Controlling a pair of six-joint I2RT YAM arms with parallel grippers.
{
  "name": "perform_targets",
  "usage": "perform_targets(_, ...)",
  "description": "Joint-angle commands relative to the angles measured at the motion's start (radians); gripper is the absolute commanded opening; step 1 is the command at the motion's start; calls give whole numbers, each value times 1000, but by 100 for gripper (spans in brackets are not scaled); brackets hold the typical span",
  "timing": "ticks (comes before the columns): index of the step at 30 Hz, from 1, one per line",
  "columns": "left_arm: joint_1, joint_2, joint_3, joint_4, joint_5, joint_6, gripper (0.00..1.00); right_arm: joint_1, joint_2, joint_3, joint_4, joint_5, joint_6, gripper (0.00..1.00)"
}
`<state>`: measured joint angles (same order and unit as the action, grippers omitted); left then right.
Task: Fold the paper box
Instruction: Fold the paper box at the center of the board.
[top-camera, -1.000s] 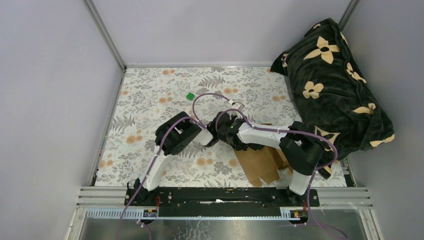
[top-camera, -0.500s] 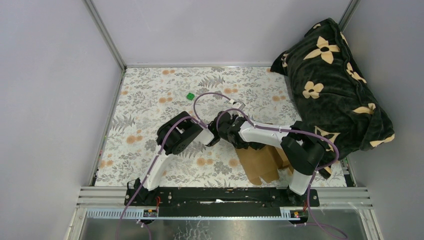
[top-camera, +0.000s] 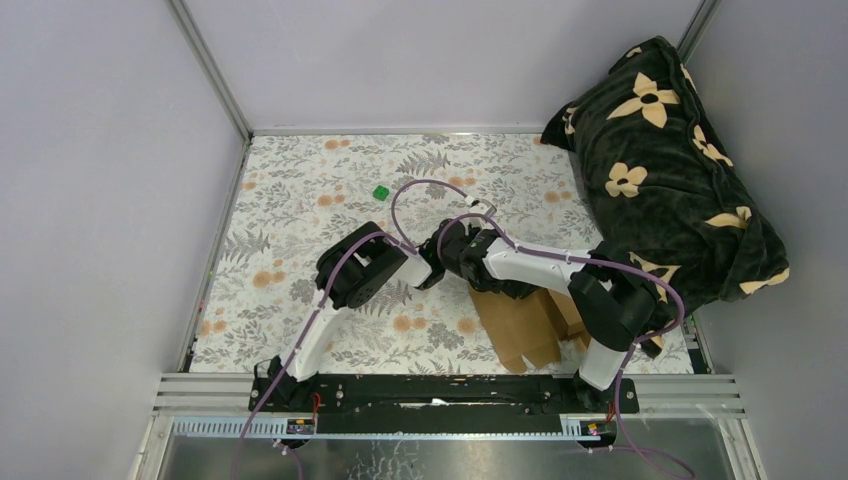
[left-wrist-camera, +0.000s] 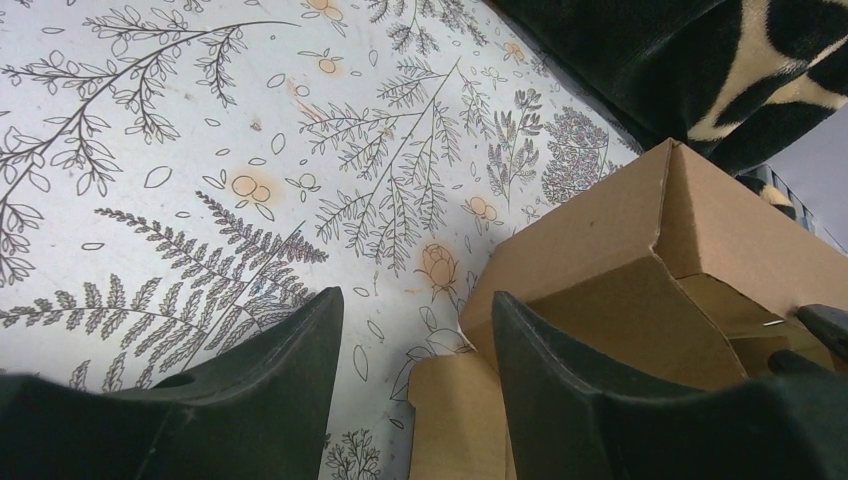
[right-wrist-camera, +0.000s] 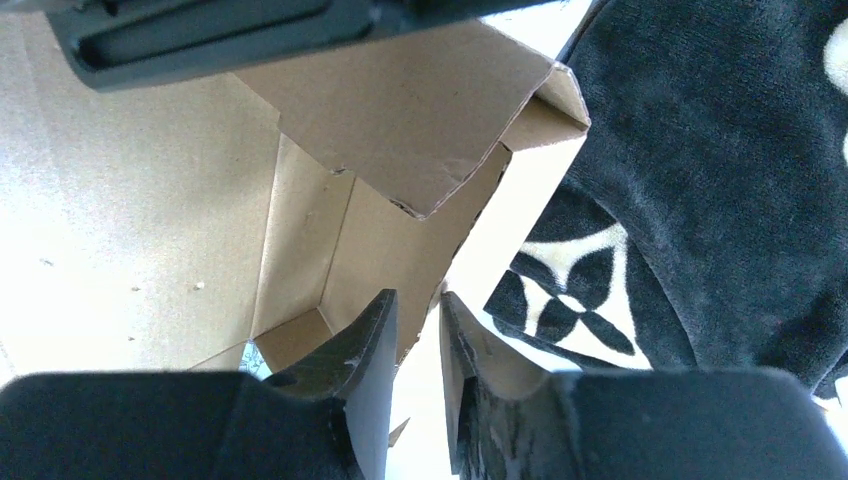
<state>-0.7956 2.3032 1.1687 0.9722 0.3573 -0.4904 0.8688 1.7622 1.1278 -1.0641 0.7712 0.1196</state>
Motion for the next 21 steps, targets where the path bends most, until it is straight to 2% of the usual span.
perform_targets(1,-102,-33,47,225,169,73,64,-71,13,68,259,-64,24,30)
perform_targets(12,-112,-15,76,254,265,40,65,-128,14,75,287,-113,11,31)
perform_targets(21,-121,2,94,278,272,20,66,-188,16,92,293,-132,10,33)
